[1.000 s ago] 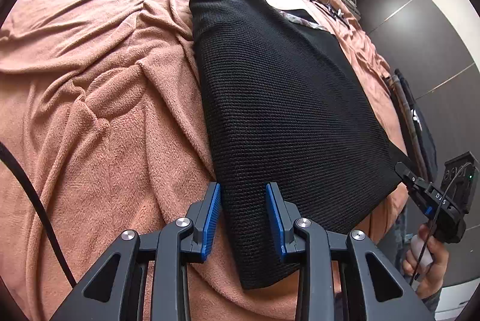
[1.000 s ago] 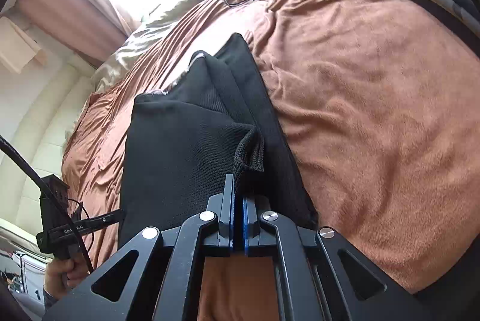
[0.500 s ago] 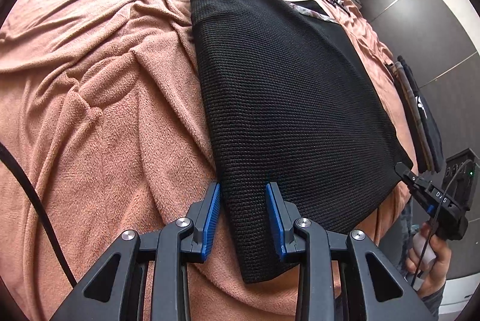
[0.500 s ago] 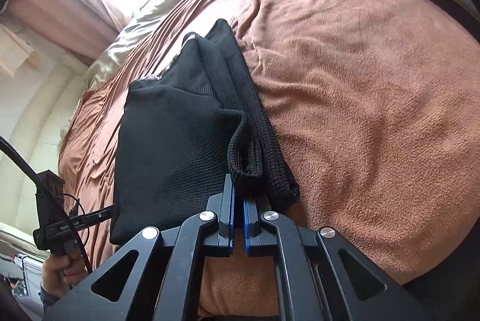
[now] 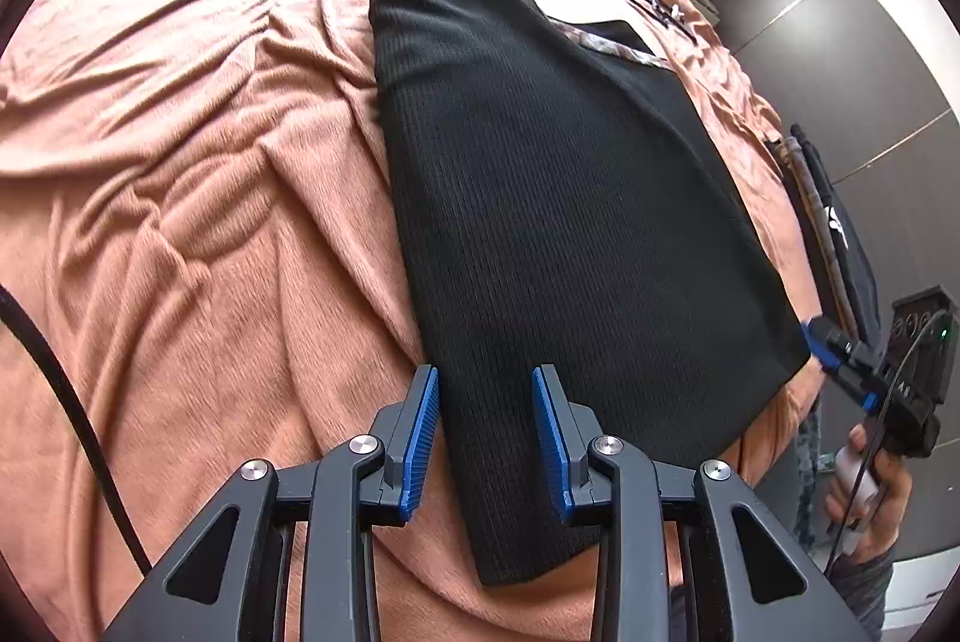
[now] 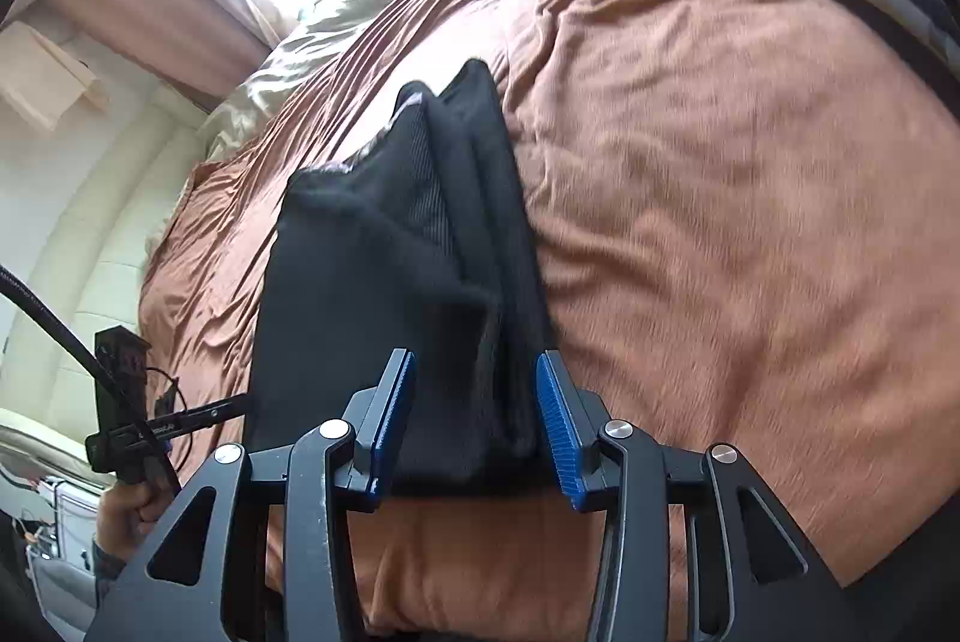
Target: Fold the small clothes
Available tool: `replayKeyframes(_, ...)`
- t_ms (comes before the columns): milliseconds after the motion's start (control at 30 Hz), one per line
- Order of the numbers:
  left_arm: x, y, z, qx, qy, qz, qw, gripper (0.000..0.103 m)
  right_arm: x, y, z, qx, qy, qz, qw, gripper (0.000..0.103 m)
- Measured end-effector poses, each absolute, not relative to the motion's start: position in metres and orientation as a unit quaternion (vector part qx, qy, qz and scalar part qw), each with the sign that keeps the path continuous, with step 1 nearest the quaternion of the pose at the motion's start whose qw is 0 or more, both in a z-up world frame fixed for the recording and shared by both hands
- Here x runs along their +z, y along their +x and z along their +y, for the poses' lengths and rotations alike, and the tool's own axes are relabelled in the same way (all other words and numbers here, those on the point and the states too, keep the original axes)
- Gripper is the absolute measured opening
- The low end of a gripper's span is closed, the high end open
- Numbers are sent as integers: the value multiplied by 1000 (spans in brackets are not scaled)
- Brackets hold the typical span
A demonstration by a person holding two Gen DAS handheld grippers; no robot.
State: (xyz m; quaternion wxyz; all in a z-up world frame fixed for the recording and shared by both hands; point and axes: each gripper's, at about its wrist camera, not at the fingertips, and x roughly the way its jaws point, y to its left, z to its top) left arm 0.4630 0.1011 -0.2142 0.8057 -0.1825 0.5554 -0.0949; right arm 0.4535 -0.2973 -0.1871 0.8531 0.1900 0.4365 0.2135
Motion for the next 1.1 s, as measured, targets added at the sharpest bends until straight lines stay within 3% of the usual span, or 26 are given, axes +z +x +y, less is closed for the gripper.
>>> replayKeyframes(367,-189,507,123,-58,-179,562,806,34,-169,537,-268,247,155,440,849,40)
replayKeyframes(1100,-219,585,138,-57,-186,538,820,34,-192,666,-173,237,19,478,846,40)
